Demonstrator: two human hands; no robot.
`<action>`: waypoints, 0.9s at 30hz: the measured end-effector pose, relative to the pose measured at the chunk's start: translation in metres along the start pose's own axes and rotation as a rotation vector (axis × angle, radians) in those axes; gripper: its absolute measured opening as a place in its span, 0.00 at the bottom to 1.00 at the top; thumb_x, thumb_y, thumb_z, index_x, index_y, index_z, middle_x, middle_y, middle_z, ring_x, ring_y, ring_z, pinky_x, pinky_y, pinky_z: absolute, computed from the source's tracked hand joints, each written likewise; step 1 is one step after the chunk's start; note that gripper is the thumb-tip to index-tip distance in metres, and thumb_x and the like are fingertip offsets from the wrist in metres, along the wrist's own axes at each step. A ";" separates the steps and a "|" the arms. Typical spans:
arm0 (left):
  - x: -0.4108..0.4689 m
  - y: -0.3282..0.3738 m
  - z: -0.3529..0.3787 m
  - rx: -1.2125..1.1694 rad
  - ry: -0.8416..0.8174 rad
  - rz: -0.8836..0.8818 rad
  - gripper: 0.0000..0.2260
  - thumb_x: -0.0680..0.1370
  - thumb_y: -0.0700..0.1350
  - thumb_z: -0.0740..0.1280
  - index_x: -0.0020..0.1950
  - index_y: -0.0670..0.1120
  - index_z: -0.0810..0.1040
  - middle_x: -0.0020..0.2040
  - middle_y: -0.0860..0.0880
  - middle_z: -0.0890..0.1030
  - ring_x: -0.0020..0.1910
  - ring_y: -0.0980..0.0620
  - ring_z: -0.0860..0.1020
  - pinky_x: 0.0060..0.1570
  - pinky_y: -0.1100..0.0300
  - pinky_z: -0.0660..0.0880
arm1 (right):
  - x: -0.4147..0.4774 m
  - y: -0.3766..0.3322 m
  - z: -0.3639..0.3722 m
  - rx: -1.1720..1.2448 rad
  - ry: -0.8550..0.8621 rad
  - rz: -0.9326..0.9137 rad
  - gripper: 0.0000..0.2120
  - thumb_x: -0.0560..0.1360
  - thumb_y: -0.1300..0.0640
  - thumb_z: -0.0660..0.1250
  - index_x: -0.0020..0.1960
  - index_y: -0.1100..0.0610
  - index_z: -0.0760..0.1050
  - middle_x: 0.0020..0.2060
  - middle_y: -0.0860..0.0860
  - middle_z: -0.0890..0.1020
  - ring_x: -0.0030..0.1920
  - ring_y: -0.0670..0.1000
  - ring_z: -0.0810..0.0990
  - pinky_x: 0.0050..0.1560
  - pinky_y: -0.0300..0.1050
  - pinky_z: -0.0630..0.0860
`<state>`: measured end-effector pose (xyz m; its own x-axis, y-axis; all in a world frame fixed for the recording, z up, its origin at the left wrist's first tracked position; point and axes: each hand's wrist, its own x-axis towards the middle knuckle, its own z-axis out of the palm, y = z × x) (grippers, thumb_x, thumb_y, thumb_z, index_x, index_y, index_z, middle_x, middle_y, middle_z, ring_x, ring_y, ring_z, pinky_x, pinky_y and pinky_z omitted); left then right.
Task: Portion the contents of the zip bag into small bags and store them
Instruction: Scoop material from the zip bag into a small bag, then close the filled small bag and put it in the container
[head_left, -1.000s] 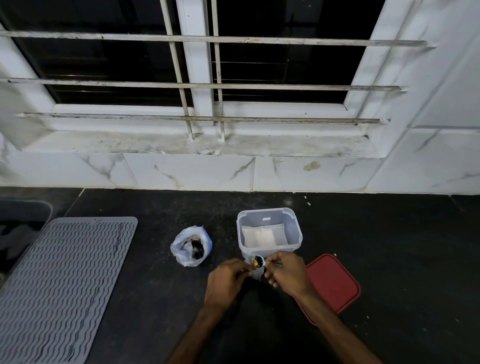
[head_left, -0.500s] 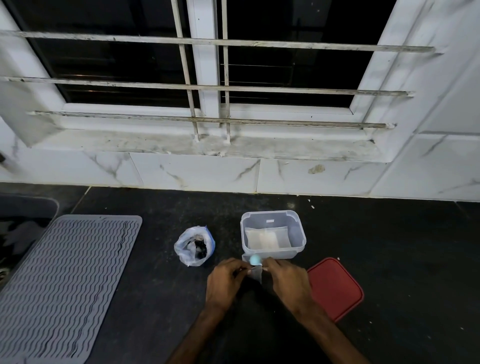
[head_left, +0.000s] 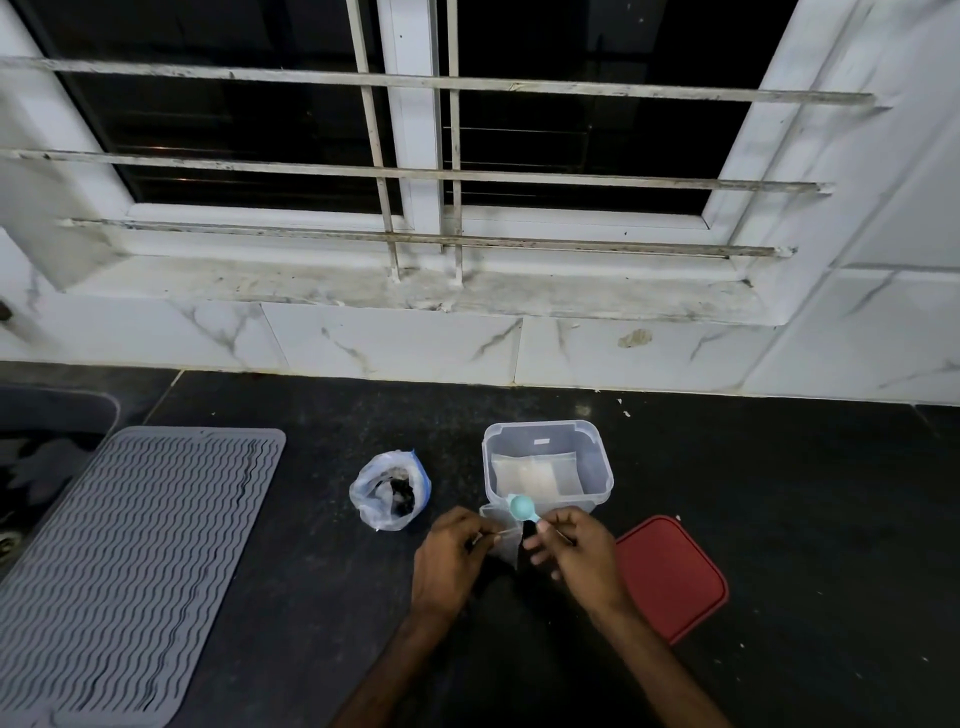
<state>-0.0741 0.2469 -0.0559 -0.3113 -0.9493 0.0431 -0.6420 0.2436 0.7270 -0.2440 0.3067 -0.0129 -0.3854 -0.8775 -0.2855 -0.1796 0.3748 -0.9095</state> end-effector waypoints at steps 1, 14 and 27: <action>0.000 -0.001 0.001 0.010 0.008 0.002 0.05 0.75 0.49 0.70 0.50 0.57 0.83 0.51 0.62 0.74 0.50 0.61 0.76 0.43 0.65 0.75 | -0.001 -0.002 -0.002 0.062 -0.037 0.040 0.02 0.79 0.60 0.67 0.47 0.58 0.77 0.38 0.52 0.87 0.35 0.50 0.83 0.31 0.40 0.73; -0.003 0.013 -0.005 -0.151 -0.062 -0.009 0.08 0.79 0.45 0.67 0.49 0.59 0.77 0.56 0.60 0.78 0.53 0.59 0.78 0.53 0.58 0.76 | 0.021 0.072 -0.092 -0.272 0.269 0.065 0.12 0.72 0.62 0.73 0.34 0.48 0.80 0.34 0.46 0.83 0.38 0.46 0.81 0.42 0.43 0.74; 0.004 0.036 -0.007 -0.533 -0.013 -0.072 0.17 0.67 0.42 0.80 0.50 0.53 0.77 0.36 0.48 0.83 0.38 0.51 0.82 0.42 0.56 0.79 | 0.006 0.013 -0.037 0.100 -0.057 -0.166 0.08 0.74 0.61 0.73 0.53 0.56 0.82 0.49 0.48 0.86 0.53 0.48 0.83 0.54 0.37 0.78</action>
<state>-0.0935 0.2510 -0.0253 -0.2906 -0.9565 -0.0260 -0.2182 0.0397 0.9751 -0.2826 0.3178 -0.0154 -0.3054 -0.9414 -0.1428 -0.1449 0.1942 -0.9702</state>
